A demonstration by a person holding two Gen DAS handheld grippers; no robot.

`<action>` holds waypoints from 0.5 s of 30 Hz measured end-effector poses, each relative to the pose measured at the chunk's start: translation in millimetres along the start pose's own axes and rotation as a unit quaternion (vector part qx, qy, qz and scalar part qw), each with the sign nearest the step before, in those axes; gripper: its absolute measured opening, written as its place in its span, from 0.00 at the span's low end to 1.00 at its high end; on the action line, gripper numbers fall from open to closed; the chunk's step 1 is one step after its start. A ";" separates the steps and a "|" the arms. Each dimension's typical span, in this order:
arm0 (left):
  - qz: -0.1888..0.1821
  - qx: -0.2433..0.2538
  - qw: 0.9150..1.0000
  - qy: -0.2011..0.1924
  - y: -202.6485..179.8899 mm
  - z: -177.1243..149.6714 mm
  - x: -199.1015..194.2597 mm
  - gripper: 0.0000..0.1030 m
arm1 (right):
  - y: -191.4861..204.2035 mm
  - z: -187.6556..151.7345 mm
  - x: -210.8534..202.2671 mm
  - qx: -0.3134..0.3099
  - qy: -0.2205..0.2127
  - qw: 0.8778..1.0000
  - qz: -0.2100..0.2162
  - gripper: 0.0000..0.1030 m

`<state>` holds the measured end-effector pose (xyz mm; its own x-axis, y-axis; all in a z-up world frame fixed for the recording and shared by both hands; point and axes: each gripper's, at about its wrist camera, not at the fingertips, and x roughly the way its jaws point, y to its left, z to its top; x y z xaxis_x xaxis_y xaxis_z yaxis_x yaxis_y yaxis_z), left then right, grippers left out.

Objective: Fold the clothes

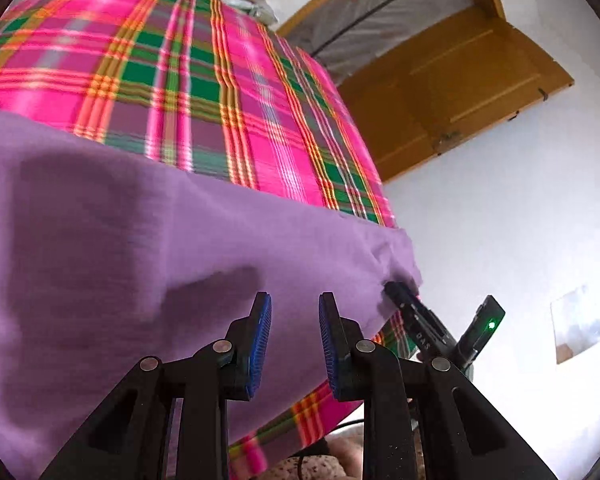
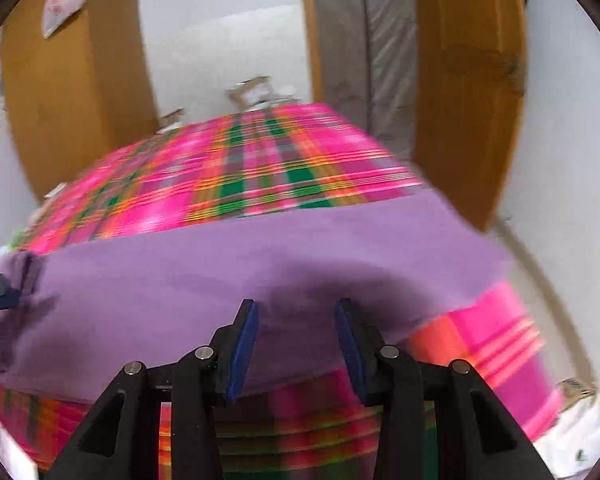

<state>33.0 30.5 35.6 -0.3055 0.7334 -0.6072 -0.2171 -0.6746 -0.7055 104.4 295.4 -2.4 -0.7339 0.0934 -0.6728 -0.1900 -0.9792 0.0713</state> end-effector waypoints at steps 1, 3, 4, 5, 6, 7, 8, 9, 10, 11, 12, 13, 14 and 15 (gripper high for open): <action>0.002 0.004 1.000 0.003 -3.0 0.4 5.7 0.23 | -9.1 2.1 0.1 0.003 -0.002 1.000 -0.006 0.39; 0.011 0.014 1.000 0.007 -8.7 1.3 16.7 0.23 | -24.8 6.5 -0.2 0.009 -0.007 1.000 -0.022 0.39; 0.017 0.019 1.000 0.008 -11.4 1.2 23.4 0.23 | -33.5 9.8 -1.2 0.012 -0.012 0.999 -0.029 0.39; 0.019 0.020 1.000 0.011 -13.5 0.7 28.3 0.23 | -39.6 12.7 -1.7 0.014 -0.016 0.999 -0.031 0.39; 0.018 0.023 0.999 0.014 -14.9 1.0 33.5 0.23 | -44.3 15.7 -1.3 0.013 -0.020 0.999 -0.035 0.39; 0.015 0.024 0.999 0.021 -16.7 1.2 39.4 0.23 | -50.0 20.3 0.0 0.010 -0.024 0.999 -0.047 0.39; 0.015 0.025 0.999 0.027 -18.6 1.3 44.9 0.23 | -55.9 25.3 1.4 0.006 -0.028 0.998 -0.060 0.39; 0.015 0.031 0.999 0.032 -21.6 1.3 50.8 0.23 | -62.9 30.8 3.5 0.009 -0.031 0.998 -0.061 0.39; 0.017 0.036 0.999 0.037 -22.6 2.7 56.0 0.23 | -70.1 36.4 5.8 0.014 -0.033 0.998 -0.060 0.39; 0.020 0.038 0.998 0.040 -23.5 3.2 60.7 0.23 | -74.3 41.7 11.8 0.019 -0.028 0.998 -0.051 0.39; 0.024 0.039 0.998 0.044 -24.5 3.3 65.3 0.23 | -77.8 46.9 18.6 0.024 -0.021 0.999 -0.040 0.39; 0.026 0.039 0.998 0.047 -25.1 3.8 69.9 0.23 | -80.9 51.4 26.8 0.025 -0.011 0.999 -0.033 0.39; 0.027 0.039 0.998 0.048 -26.0 4.4 72.6 0.23 | -84.0 55.7 35.3 0.026 0.000 0.999 -0.027 0.39; 0.028 0.040 0.998 0.049 -26.9 4.9 74.9 0.23 | -83.4 59.0 40.9 0.015 0.005 1.000 -0.022 0.39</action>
